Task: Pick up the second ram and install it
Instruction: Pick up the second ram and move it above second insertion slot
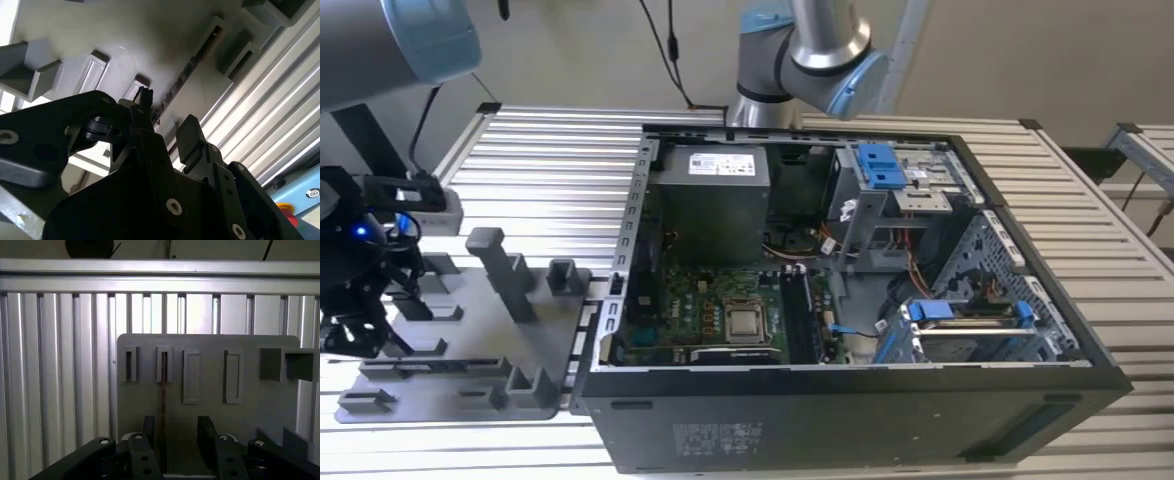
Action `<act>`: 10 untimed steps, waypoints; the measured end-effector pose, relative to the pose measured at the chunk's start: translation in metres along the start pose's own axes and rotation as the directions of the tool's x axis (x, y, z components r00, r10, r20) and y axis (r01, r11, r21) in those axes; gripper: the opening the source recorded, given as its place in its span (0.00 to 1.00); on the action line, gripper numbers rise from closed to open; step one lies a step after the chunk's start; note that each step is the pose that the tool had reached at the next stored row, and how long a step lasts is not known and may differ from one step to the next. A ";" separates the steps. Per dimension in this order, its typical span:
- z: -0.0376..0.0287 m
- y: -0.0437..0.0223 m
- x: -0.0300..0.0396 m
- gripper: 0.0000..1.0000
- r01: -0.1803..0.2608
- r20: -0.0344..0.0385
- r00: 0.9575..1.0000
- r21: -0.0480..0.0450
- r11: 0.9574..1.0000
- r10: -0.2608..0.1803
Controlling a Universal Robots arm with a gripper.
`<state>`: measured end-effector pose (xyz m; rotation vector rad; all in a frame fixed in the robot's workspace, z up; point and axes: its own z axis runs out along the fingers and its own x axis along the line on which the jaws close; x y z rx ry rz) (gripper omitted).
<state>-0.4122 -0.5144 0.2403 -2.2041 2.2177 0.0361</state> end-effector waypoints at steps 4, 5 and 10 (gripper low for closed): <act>0.0058 0.0000 0.0002 0.48 0.014 0.000 1.000 -0.001 1.000 -0.014; 0.0071 0.0000 0.0002 0.48 0.016 0.000 1.000 0.000 1.000 -0.016; 0.0157 0.0002 0.0004 0.48 0.017 -0.002 1.000 0.000 1.000 -0.017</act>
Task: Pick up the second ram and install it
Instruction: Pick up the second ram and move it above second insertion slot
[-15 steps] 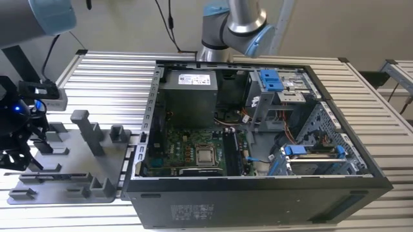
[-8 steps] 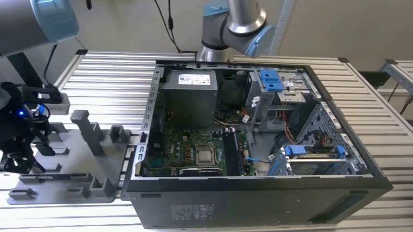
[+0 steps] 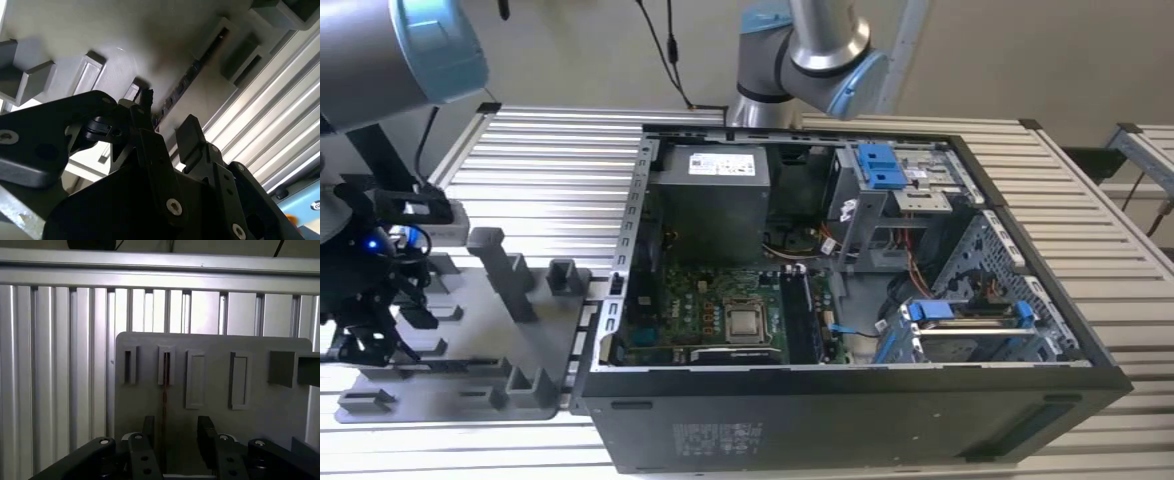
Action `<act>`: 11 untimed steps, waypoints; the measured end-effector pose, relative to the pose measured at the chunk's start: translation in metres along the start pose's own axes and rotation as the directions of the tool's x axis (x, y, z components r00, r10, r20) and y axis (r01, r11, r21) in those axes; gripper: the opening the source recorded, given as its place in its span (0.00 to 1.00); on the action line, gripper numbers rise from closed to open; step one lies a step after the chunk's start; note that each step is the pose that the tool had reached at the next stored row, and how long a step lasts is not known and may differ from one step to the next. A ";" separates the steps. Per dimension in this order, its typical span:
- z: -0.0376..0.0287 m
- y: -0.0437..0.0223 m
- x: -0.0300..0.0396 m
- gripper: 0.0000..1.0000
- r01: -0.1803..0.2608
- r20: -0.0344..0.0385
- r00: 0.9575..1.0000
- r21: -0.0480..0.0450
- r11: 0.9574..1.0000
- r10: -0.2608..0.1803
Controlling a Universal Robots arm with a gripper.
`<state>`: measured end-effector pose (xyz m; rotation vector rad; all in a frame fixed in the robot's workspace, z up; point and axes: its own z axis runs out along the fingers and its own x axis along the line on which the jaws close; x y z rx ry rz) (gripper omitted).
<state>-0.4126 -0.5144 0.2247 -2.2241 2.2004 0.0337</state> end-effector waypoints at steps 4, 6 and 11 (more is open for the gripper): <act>0.0070 0.0002 0.0002 0.48 0.000 -0.002 1.000 0.000 1.000 0.000; 0.0101 0.0002 0.0002 0.48 0.000 -0.003 1.000 0.000 1.000 0.000; 0.0209 0.0009 0.0005 0.48 0.000 -0.005 1.000 0.000 1.000 0.000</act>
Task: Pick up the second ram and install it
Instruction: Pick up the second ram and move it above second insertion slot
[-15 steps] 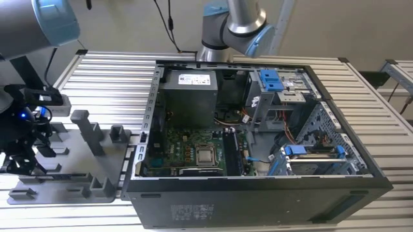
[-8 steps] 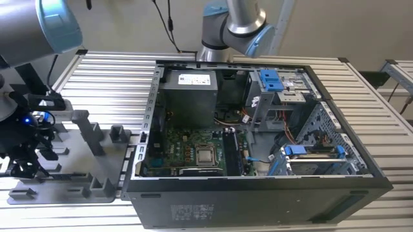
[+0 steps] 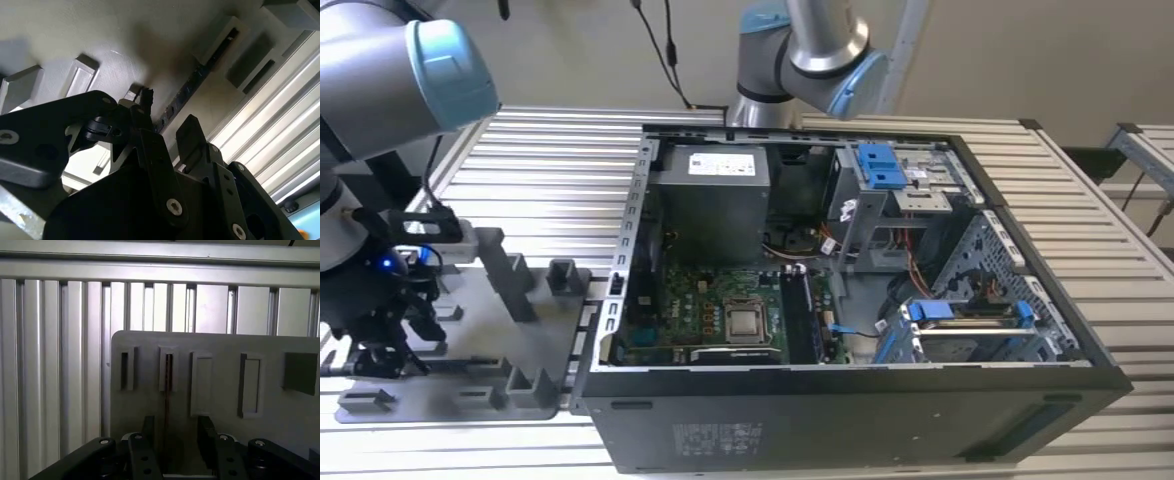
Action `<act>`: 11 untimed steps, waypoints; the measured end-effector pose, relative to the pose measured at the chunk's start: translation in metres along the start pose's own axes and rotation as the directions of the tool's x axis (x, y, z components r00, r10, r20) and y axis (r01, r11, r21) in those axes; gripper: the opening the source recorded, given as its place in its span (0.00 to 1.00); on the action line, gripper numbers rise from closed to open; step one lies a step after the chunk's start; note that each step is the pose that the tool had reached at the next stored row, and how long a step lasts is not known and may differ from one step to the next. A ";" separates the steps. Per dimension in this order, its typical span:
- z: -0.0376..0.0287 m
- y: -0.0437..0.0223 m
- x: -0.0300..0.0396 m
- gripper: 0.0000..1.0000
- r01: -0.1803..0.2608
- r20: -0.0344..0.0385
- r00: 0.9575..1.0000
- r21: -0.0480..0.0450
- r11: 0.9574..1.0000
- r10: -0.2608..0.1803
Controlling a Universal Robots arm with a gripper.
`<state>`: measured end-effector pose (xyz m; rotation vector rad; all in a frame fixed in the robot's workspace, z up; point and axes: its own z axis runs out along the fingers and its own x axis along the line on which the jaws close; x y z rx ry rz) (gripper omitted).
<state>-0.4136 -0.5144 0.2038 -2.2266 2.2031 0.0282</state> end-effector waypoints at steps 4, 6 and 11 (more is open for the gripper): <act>0.0055 0.0002 0.0001 0.48 0.000 -0.002 1.000 0.000 1.000 0.000; 0.0080 0.0002 0.0002 0.48 0.000 -0.003 1.000 0.000 1.000 0.000; 0.0098 0.0002 0.0002 0.48 0.000 -0.003 1.000 0.000 1.000 0.000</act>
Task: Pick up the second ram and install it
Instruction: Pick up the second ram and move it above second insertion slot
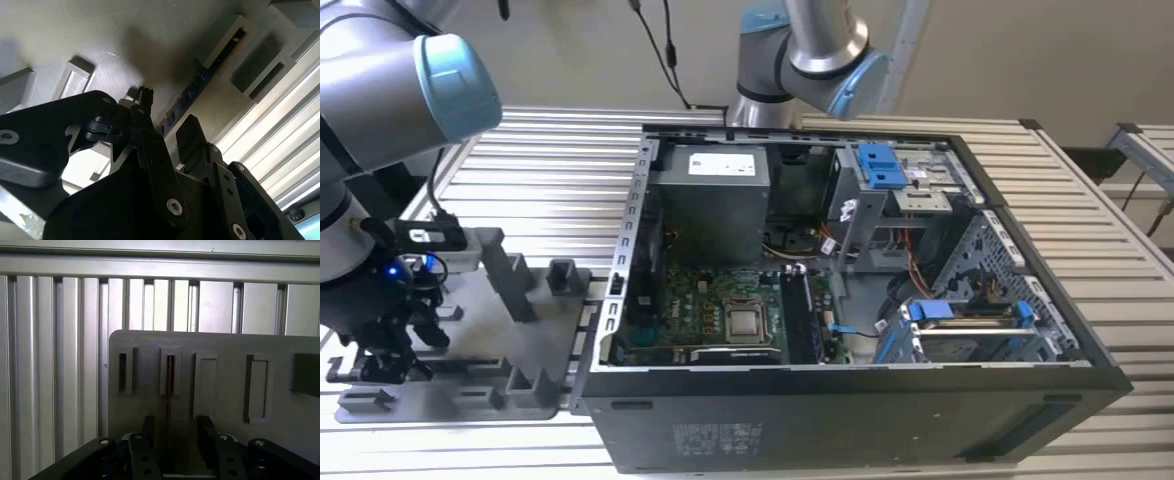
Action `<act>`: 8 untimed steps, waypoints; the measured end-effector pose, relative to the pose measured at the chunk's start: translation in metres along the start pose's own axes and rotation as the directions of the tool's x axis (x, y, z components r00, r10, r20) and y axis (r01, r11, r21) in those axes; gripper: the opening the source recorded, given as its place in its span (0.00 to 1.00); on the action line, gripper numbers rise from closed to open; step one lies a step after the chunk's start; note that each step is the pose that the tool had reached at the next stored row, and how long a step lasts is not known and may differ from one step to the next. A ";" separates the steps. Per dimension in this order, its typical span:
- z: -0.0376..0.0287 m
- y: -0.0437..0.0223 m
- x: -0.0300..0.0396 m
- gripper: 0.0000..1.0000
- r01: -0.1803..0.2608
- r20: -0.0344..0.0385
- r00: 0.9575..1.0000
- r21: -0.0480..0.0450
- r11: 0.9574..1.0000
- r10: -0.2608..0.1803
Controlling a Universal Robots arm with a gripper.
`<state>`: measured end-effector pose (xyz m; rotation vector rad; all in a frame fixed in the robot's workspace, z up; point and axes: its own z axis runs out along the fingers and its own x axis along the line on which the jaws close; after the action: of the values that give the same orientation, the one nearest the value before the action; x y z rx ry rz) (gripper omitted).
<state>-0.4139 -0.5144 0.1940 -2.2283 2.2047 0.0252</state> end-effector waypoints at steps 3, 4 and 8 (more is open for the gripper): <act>0.0003 0.0000 0.0000 0.48 0.000 0.000 1.000 0.000 1.000 0.000; 0.0003 0.0000 0.0000 0.48 0.000 0.000 1.000 0.000 1.000 0.000; 0.0004 0.0000 0.0000 0.40 0.000 0.000 1.000 0.000 1.000 0.000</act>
<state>-0.4138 -0.5144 0.1935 -2.2281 2.2044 0.0251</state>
